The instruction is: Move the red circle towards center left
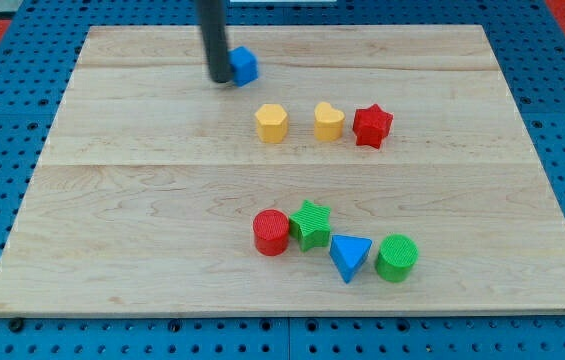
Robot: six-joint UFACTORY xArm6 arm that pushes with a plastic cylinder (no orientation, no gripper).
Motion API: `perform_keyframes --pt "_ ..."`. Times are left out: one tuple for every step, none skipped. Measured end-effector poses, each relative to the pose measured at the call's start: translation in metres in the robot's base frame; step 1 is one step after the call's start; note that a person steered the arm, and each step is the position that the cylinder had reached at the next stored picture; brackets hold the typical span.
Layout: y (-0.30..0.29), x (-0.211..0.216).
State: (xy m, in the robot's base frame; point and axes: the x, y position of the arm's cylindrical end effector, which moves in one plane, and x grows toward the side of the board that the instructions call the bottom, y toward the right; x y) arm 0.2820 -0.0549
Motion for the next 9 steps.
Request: perform_keyframes --pt "0.04 -0.014" --pt "0.097 -0.01" --pt "0.197 -0.008" --pt "0.331 0.02" --pt "0.361 0.133" --pt "0.331 0.247" --pt "0.313 0.301" --pt "0.26 0.313" --pt "0.178 0.327"
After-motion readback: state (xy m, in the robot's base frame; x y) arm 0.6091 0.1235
